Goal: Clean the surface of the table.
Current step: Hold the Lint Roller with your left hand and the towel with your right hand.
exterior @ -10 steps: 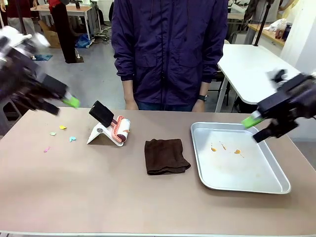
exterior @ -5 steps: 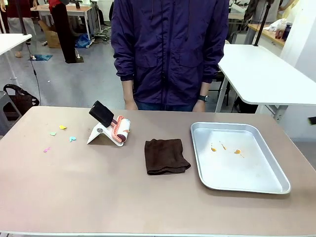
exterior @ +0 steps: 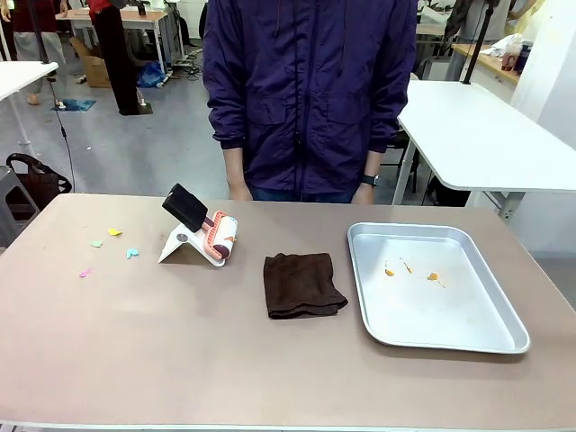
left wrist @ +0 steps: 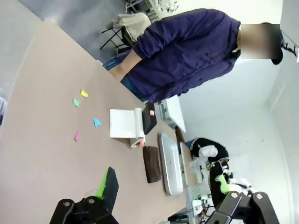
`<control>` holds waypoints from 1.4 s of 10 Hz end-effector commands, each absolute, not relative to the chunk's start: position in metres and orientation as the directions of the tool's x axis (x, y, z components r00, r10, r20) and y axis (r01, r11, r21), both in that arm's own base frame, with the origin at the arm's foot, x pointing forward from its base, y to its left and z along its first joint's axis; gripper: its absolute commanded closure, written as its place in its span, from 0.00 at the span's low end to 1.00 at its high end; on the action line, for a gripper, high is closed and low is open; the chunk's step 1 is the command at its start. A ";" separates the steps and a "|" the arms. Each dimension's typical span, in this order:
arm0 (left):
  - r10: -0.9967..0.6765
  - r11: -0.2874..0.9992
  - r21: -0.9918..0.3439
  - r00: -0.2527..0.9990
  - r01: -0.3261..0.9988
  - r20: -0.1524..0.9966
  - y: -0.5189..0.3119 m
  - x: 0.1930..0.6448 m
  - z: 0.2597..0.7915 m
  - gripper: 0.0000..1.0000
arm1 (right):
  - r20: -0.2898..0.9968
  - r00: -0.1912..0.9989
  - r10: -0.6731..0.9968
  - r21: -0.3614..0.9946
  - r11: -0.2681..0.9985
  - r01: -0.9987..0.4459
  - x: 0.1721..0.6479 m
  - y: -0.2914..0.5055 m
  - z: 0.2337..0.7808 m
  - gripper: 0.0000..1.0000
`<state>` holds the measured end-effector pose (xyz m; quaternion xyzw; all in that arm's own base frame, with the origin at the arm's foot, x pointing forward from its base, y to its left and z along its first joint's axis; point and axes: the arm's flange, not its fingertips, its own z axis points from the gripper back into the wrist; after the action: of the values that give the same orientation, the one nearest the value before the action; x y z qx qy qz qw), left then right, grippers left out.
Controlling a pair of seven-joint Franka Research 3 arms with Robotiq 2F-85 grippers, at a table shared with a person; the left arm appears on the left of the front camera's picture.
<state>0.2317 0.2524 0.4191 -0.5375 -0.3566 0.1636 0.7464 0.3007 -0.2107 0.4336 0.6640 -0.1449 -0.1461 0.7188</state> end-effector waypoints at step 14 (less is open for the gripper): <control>0.296 0.728 -0.683 0.869 0.063 0.396 0.144 0.331 0.536 0.00 | 0.351 0.903 -0.248 0.788 0.598 -0.142 0.302 -0.038 0.507 0.00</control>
<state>0.3177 0.1513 0.5305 -0.3826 -0.2820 0.0930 0.8749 0.3115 -0.0793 0.5111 0.4765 -0.2305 -0.0500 0.8470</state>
